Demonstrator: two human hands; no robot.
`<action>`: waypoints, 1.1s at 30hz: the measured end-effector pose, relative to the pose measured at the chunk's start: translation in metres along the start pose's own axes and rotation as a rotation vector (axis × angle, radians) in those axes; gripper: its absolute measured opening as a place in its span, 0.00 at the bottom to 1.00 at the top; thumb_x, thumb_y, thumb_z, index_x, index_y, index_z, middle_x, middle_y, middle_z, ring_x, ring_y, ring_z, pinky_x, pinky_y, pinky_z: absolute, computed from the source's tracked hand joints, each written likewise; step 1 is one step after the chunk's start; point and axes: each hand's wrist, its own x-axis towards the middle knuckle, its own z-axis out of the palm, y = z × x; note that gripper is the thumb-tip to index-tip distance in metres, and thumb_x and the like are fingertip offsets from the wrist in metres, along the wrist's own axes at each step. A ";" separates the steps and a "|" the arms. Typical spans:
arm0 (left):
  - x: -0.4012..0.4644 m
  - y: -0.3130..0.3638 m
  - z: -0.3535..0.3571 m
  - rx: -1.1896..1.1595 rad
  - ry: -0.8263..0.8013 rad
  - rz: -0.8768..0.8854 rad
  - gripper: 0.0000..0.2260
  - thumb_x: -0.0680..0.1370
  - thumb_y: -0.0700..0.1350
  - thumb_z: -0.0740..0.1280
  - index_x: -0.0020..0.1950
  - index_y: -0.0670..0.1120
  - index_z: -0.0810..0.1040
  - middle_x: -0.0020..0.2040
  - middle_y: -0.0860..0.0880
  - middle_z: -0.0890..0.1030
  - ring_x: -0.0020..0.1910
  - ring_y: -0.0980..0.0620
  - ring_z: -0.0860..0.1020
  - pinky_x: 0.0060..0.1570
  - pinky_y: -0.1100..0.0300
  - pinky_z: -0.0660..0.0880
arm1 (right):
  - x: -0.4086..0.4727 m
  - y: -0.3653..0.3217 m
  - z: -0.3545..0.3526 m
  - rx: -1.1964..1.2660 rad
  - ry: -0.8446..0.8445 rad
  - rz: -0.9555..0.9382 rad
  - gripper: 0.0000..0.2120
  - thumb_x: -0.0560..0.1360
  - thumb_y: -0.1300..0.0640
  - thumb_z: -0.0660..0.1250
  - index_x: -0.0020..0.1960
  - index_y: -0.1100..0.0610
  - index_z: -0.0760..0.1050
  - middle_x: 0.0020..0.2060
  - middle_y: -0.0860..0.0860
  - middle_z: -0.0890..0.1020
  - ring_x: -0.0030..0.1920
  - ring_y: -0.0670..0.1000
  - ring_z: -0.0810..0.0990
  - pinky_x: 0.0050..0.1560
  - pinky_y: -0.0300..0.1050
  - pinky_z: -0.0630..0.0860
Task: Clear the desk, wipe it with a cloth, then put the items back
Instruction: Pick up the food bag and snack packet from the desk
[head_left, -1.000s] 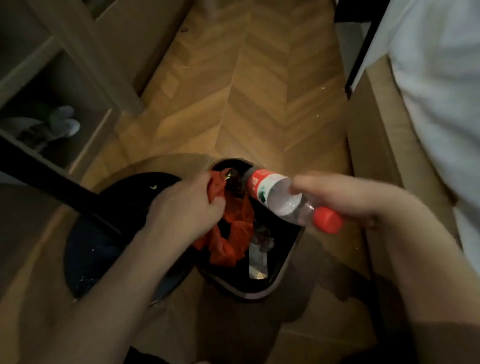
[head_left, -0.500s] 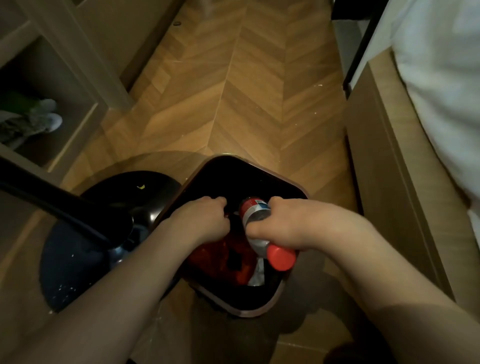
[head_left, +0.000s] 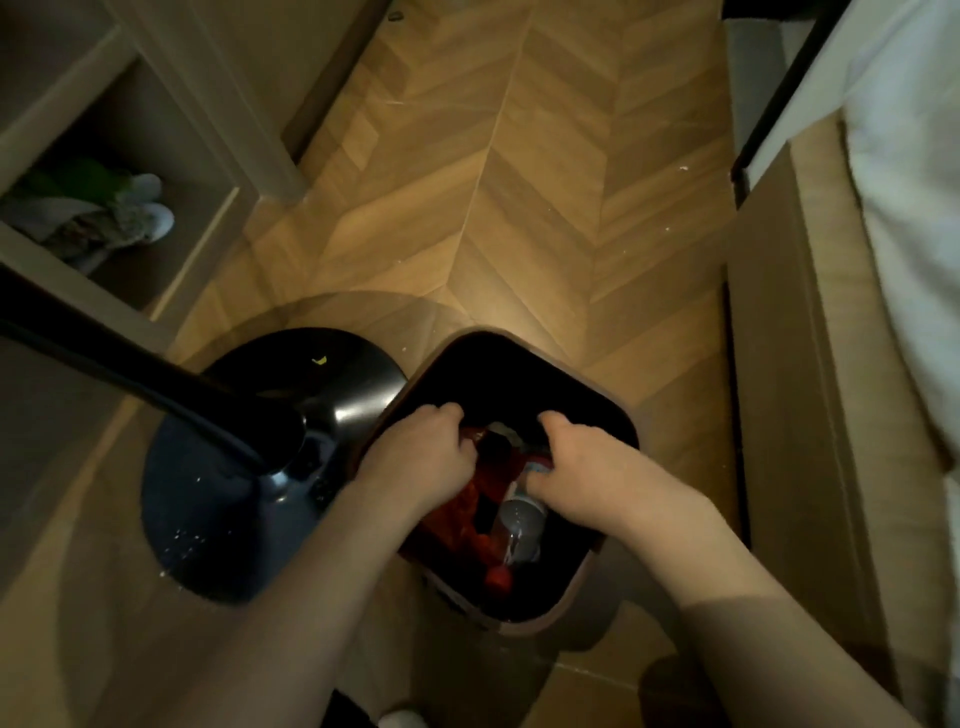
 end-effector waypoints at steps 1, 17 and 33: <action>-0.013 0.010 -0.009 -0.023 0.007 -0.001 0.17 0.82 0.51 0.60 0.69 0.47 0.73 0.64 0.45 0.76 0.61 0.44 0.77 0.59 0.49 0.76 | -0.014 -0.004 -0.012 0.037 0.015 0.001 0.29 0.78 0.47 0.66 0.74 0.56 0.61 0.62 0.55 0.76 0.57 0.55 0.78 0.55 0.49 0.78; -0.330 0.160 -0.422 -0.227 0.235 -0.041 0.16 0.82 0.48 0.61 0.67 0.43 0.72 0.64 0.44 0.74 0.58 0.43 0.77 0.55 0.49 0.76 | -0.381 -0.198 -0.356 0.000 0.212 -0.171 0.31 0.76 0.56 0.66 0.77 0.53 0.59 0.72 0.54 0.68 0.70 0.56 0.69 0.68 0.52 0.71; -0.545 0.048 -0.520 -0.398 0.679 -0.515 0.19 0.84 0.50 0.58 0.74 0.47 0.68 0.71 0.47 0.72 0.65 0.47 0.75 0.59 0.53 0.73 | -0.482 -0.388 -0.353 -0.176 0.201 -0.570 0.31 0.77 0.52 0.66 0.77 0.52 0.61 0.73 0.51 0.69 0.71 0.53 0.69 0.69 0.49 0.69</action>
